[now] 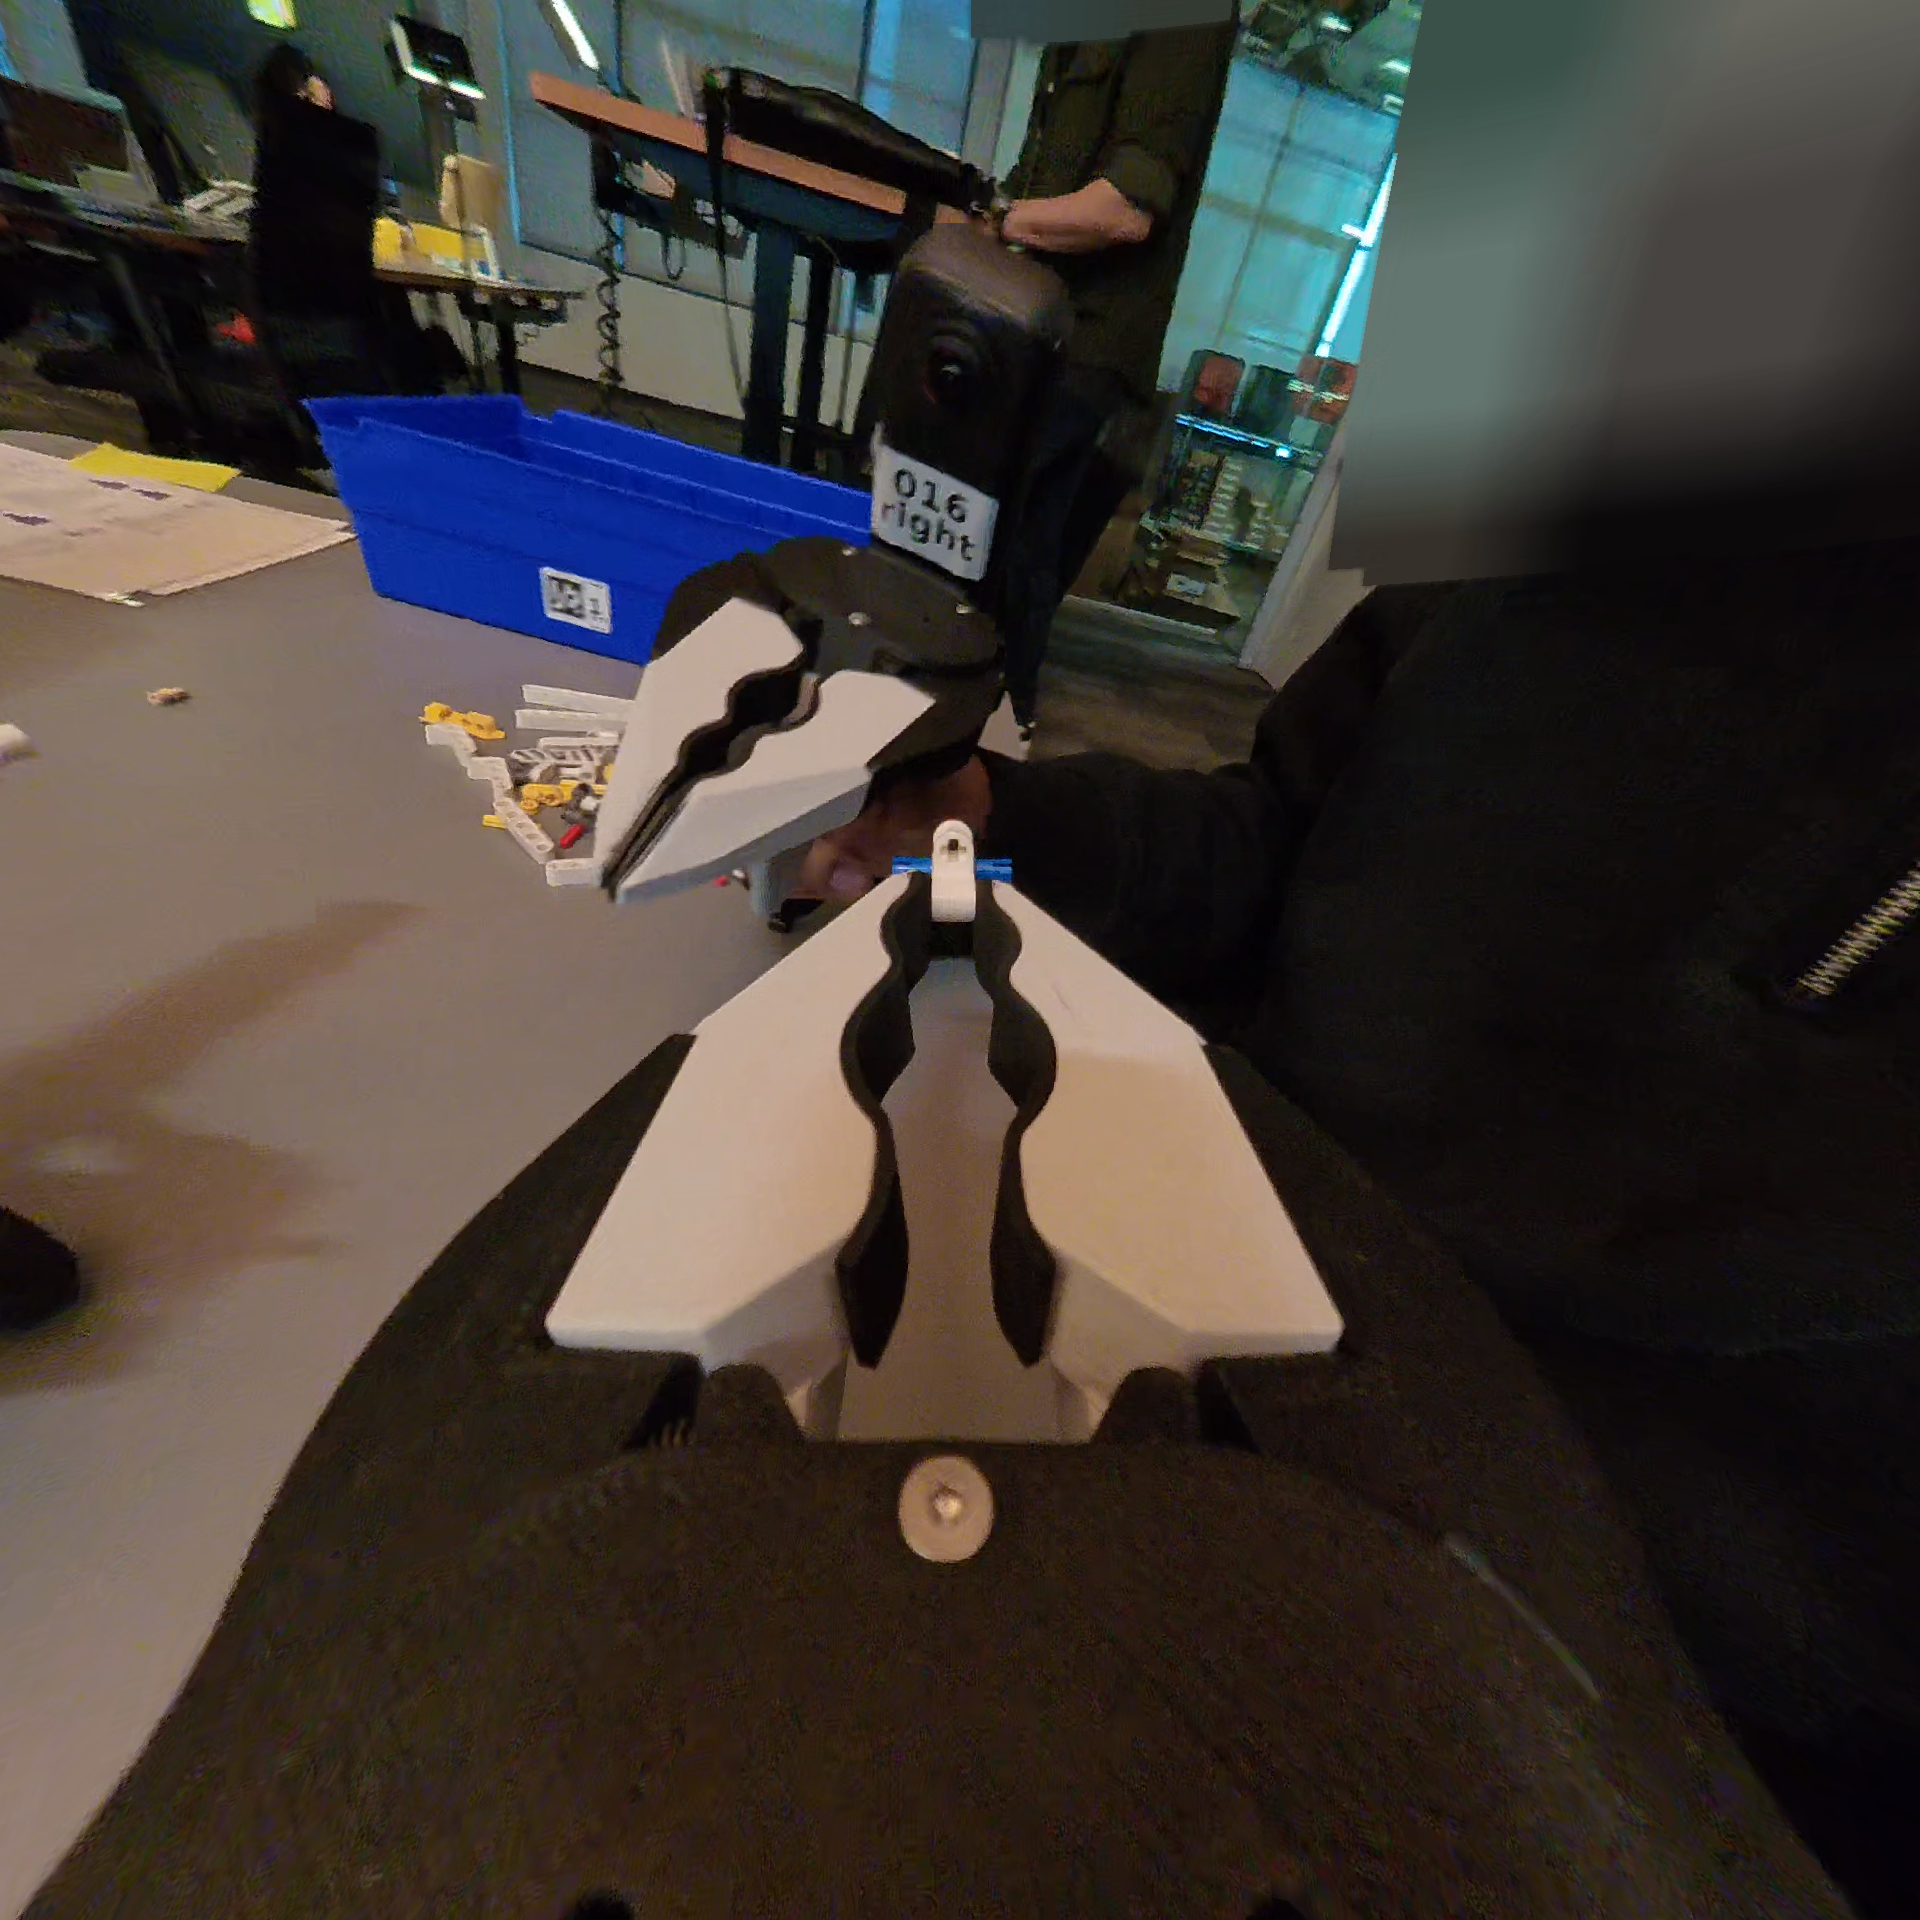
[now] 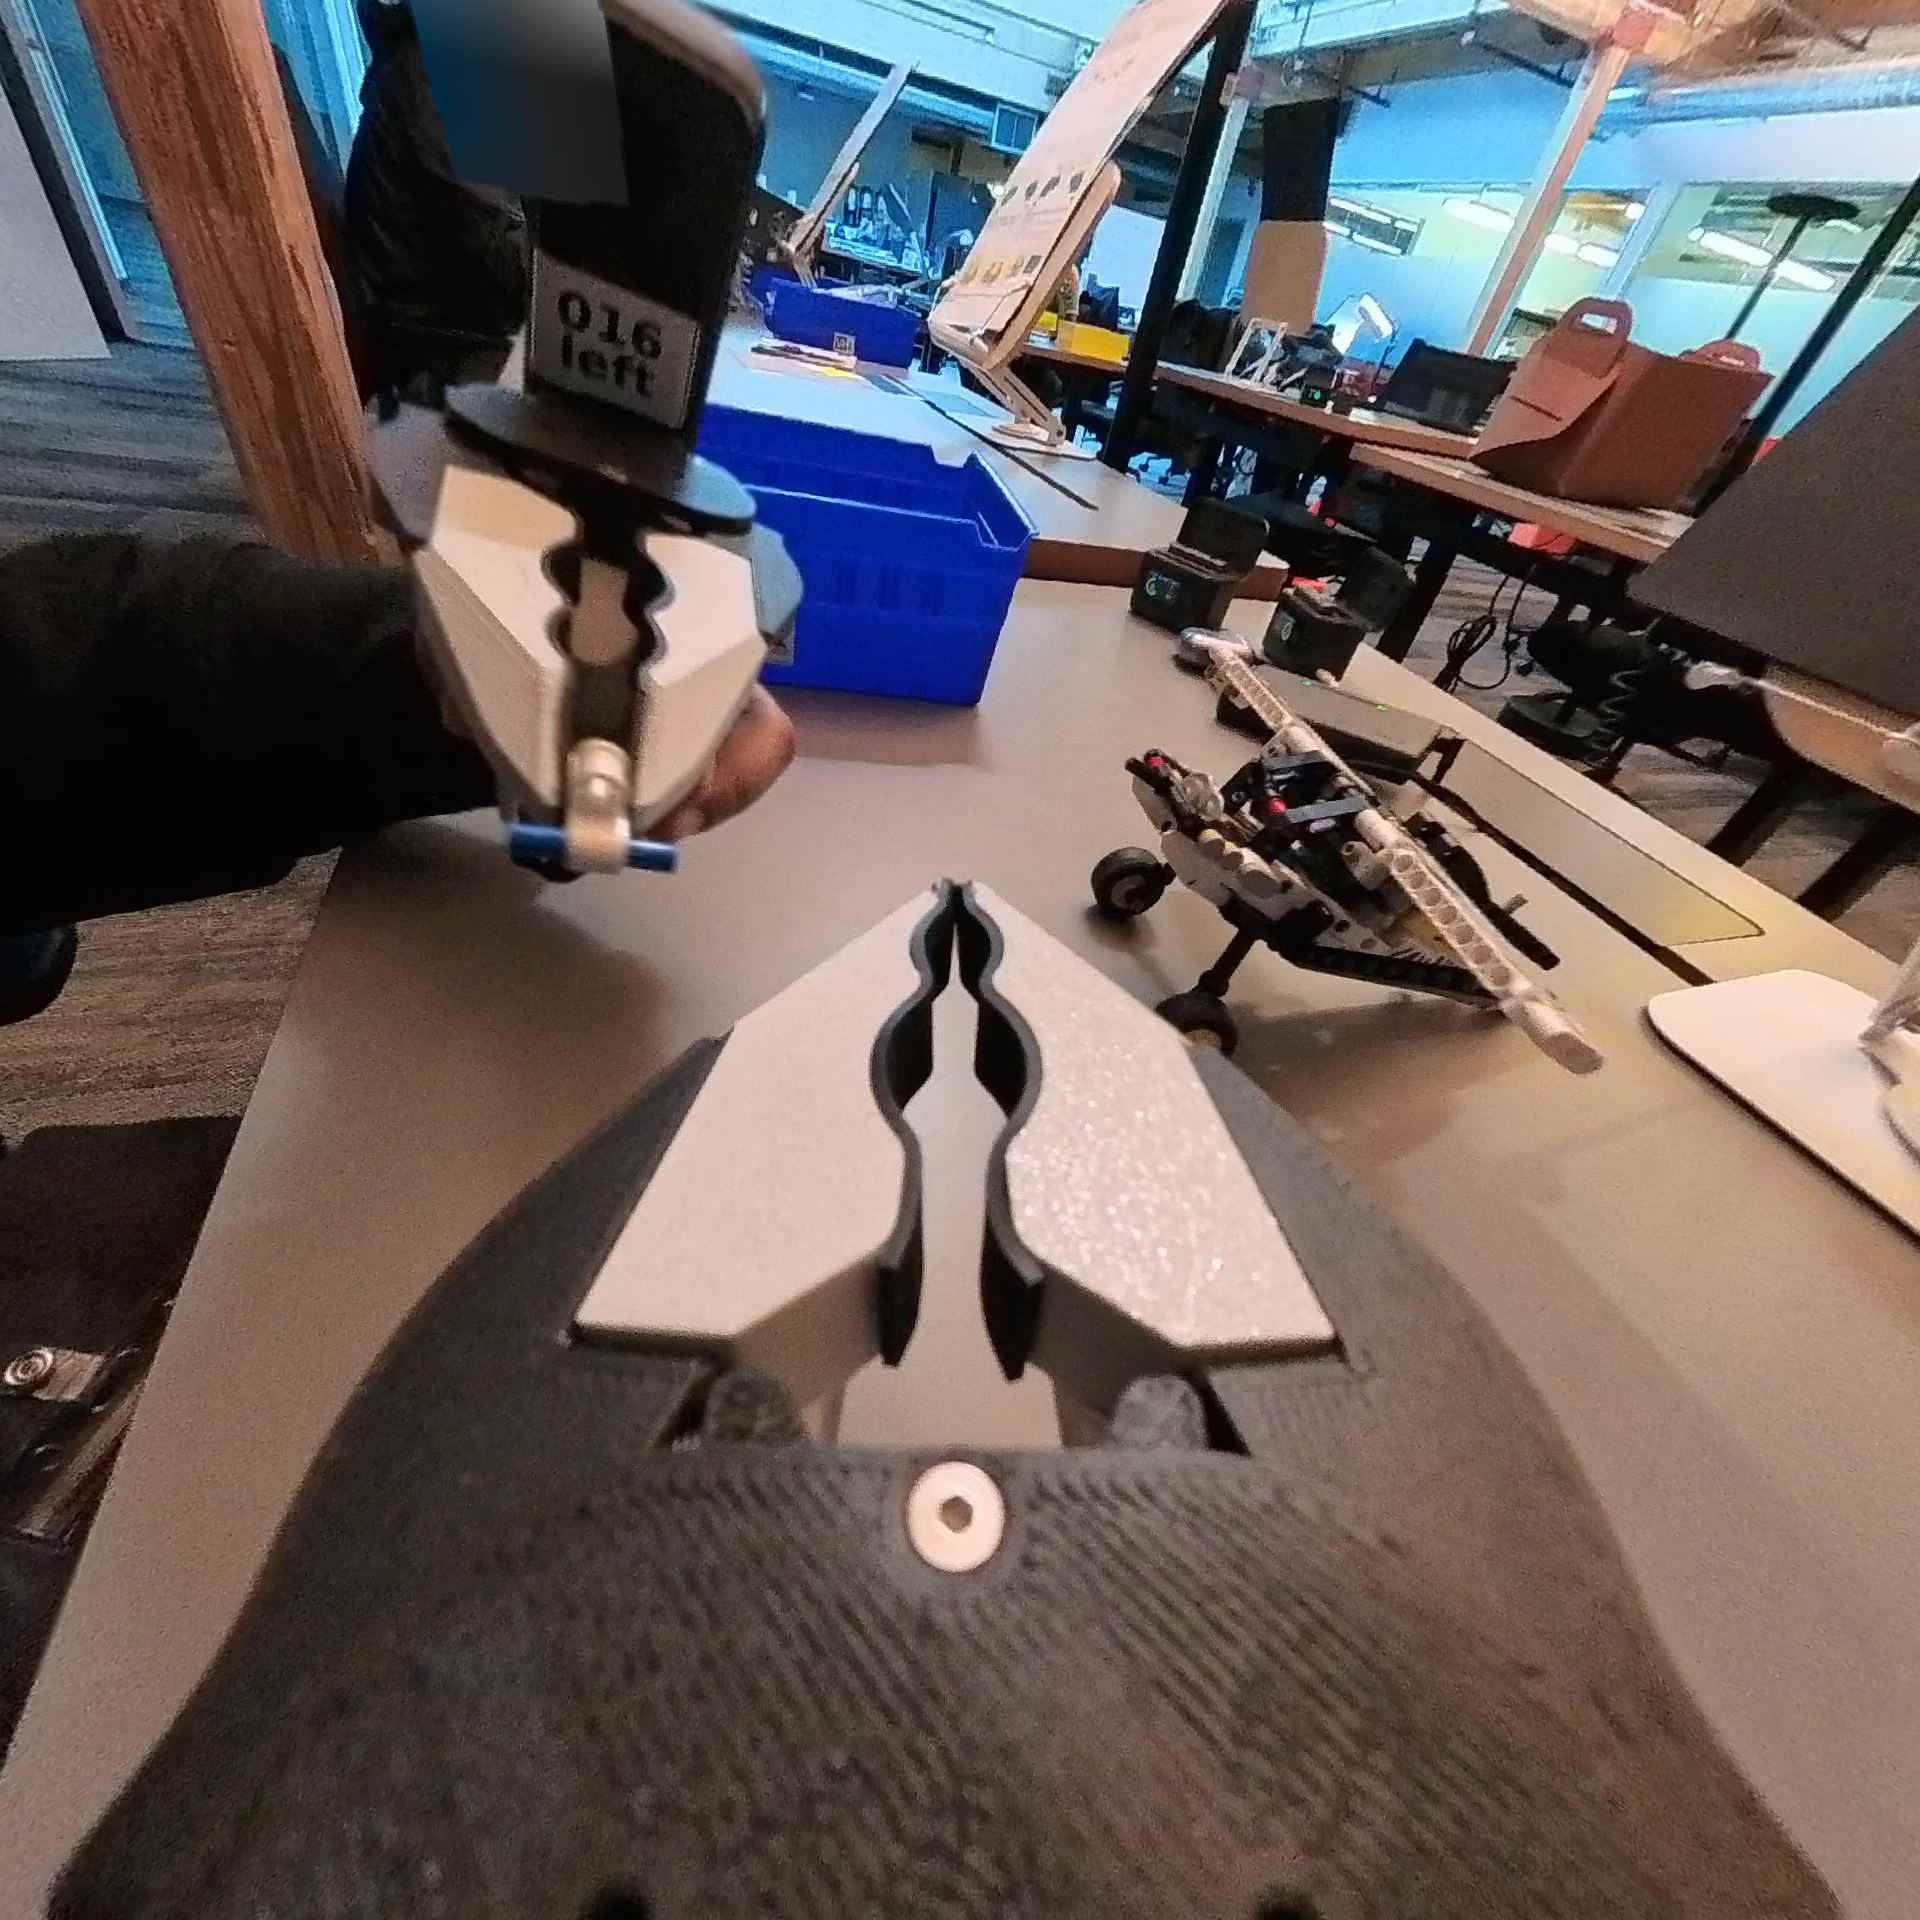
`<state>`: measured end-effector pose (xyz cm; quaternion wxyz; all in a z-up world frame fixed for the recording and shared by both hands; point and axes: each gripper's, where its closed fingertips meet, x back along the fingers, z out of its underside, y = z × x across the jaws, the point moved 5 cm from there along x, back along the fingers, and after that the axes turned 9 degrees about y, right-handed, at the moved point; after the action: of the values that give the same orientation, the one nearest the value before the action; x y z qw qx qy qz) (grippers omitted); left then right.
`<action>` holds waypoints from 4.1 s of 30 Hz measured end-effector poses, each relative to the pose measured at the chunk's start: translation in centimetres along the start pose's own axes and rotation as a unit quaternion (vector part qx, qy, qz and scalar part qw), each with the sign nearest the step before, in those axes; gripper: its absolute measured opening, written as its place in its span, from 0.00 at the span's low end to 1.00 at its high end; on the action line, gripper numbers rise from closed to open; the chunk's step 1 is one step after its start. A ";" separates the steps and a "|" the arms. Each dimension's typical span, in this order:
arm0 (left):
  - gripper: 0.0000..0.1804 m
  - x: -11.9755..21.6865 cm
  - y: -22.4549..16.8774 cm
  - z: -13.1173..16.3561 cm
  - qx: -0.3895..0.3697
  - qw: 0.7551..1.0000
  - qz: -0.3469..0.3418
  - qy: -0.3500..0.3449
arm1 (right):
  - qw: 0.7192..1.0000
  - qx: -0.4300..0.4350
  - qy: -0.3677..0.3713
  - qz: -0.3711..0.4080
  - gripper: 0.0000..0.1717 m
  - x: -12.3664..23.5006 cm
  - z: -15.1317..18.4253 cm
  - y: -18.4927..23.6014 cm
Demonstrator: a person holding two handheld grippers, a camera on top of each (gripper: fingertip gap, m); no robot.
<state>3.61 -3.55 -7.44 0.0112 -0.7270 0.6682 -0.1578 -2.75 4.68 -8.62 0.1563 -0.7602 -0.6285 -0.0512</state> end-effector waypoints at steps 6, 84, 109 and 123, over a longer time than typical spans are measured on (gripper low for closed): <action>0.02 0.3 0.9 0.1 -0.001 0.994 -0.088 -0.061 | 0.996 -0.055 -0.074 0.000 0.04 2.7 -0.9 -0.5; 0.03 -2.8 2.4 0.0 -0.019 0.914 -0.381 -0.141 | 0.941 -0.183 0.123 0.256 0.12 16.2 6.4 -6.1; 0.03 -8.2 1.1 0.5 0.180 0.962 -0.050 -0.199 | 0.993 0.075 -0.077 0.053 0.14 8.7 2.0 2.4; 0.06 -8.3 0.5 0.4 0.182 0.961 -0.008 -0.207 | 0.992 0.073 -0.097 0.032 0.04 9.0 1.9 2.7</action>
<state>2.73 4.45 -9.70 0.2802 -0.7346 0.6056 -0.1230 1.50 13.26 -8.45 0.1507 -0.7679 -0.6181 0.0739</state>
